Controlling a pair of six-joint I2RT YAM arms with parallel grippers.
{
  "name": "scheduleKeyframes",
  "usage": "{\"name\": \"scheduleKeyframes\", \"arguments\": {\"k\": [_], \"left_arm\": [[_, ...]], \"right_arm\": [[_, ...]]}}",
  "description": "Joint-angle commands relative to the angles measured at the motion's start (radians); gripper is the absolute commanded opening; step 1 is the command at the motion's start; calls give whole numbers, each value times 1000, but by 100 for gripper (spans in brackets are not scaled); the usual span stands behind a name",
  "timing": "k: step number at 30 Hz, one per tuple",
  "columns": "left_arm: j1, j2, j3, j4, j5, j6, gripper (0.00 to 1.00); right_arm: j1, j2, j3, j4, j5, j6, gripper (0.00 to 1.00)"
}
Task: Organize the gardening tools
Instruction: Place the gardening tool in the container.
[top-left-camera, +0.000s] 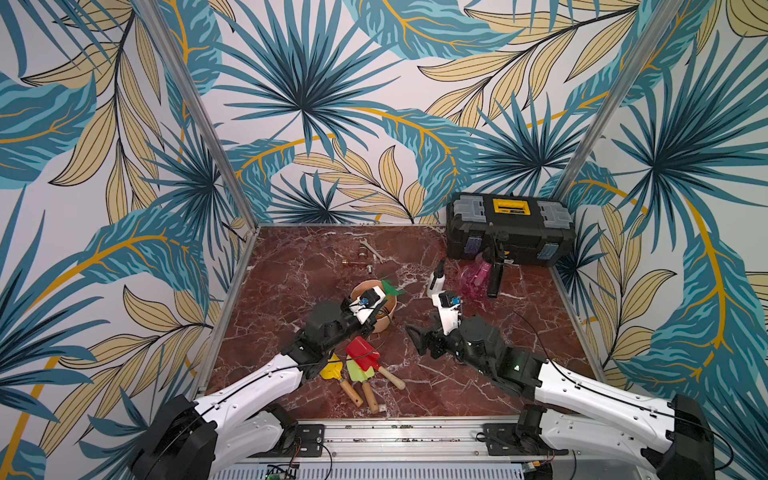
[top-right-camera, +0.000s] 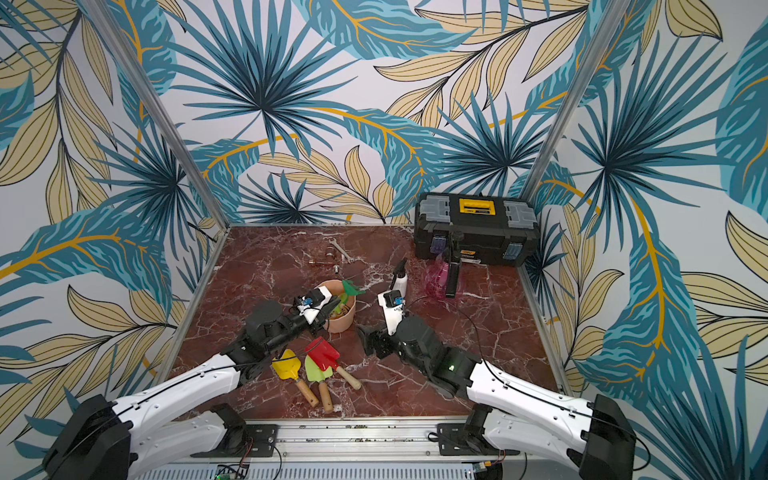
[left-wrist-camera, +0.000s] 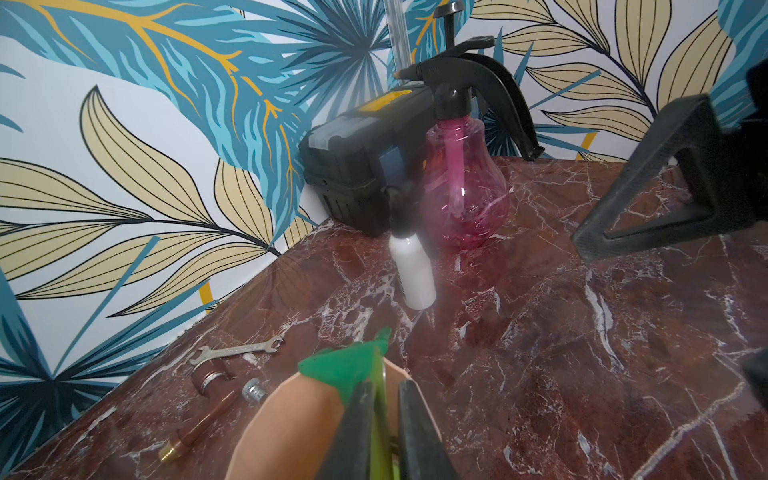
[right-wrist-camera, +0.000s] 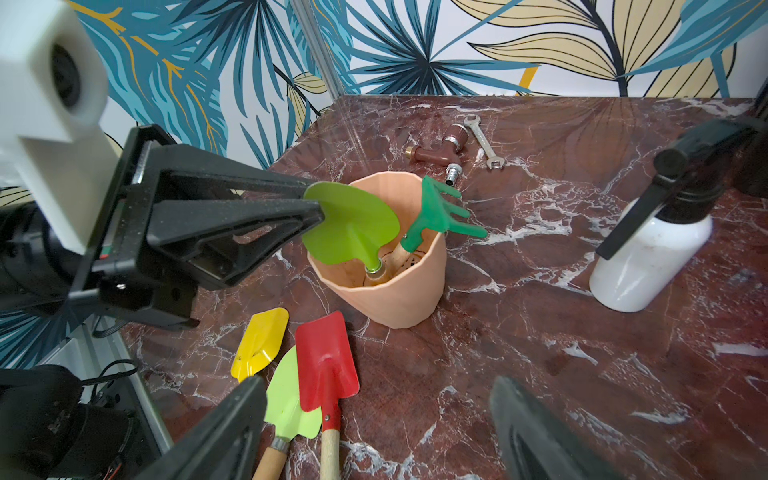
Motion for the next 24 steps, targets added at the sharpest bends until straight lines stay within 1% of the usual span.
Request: {"name": "scheduleKeyframes", "arguments": {"k": [1, 11, 24], "left_arm": [[-9, 6, 4, 31, 23, -1, 21], [-15, 39, 22, 37, 66, -26, 29], [-32, 61, 76, 28, 100, -54, 34]], "right_arm": [[-4, -20, -20, 4, 27, -17, 90], [-9, -32, -19, -6, 37, -26, 90], [-10, -50, -5, -74, 29, -34, 91]]}}
